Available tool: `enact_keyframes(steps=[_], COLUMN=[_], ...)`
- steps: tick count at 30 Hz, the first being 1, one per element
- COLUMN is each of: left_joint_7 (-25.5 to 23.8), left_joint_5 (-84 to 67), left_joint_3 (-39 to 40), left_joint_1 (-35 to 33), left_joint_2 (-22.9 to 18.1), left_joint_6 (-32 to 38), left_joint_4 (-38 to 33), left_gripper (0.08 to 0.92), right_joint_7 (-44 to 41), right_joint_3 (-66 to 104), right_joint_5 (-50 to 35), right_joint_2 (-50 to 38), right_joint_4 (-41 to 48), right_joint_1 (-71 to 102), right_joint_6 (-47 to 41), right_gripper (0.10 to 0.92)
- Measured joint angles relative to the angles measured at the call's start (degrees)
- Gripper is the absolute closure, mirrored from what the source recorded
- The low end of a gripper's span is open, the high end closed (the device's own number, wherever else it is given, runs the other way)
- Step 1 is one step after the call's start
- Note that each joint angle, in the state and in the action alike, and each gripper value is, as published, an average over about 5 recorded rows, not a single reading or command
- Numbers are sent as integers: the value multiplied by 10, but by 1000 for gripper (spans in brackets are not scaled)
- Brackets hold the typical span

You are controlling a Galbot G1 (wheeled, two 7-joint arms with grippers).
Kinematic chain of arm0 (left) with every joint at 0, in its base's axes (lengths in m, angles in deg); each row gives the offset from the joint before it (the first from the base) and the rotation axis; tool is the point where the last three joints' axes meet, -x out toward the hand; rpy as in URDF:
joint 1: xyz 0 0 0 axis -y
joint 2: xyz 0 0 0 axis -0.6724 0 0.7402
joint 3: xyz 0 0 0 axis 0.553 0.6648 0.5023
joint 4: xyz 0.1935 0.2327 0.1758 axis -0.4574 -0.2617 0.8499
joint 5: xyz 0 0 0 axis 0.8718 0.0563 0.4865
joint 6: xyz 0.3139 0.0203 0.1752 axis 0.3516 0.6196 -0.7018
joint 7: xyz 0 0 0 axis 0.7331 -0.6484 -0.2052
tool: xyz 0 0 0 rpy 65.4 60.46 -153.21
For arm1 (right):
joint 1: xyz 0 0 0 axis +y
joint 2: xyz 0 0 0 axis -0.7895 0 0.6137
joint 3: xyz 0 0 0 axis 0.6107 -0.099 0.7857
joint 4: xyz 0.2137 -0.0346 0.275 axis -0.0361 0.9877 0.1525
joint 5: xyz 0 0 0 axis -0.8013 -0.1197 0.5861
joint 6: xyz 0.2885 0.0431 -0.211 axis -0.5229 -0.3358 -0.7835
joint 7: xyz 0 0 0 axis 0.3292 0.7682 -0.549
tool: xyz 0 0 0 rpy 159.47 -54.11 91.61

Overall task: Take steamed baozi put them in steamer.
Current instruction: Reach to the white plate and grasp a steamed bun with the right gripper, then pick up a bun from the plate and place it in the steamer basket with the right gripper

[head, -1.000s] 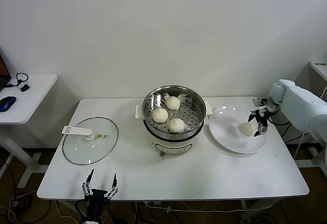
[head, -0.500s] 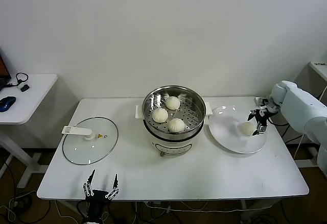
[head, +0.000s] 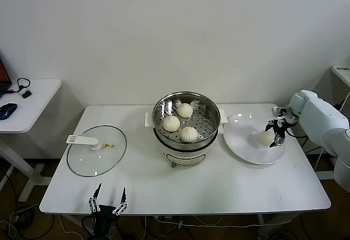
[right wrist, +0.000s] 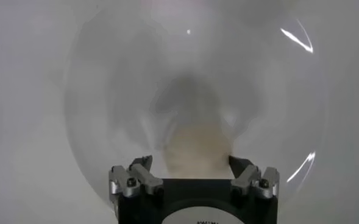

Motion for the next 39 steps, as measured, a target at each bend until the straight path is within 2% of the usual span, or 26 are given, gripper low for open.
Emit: enact_keyframes(steps=[2, 9, 13, 26, 39], left_joint_7=[0, 1, 1, -1, -10], left_joint_5=[0, 0, 0, 0, -4], left_joint_3=[1, 2, 2, 3, 2], left_joint_1=[0, -1, -2, -1, 10], left_joint_2=[0, 0, 0, 0, 0], left_joint_6=[0, 1, 2, -1, -17], left_joint_4=[-1, -2, -2, -11, -20], left_gripper=[177, 177, 177, 177, 177], right_joint_7=[1, 8, 10, 0, -12], right_joint_3=[2, 7, 8, -32, -265], right_joint_5=[2, 6, 8, -19, -185], right_joint_2=[1, 5, 6, -18, -77], right_joint_4=[2, 7, 8, -35, -242], right_joint_1=[0, 1, 1, -35, -242], right_joint_6=[0, 1, 0, -3, -30], right_gripper=[211, 373, 417, 423, 409])
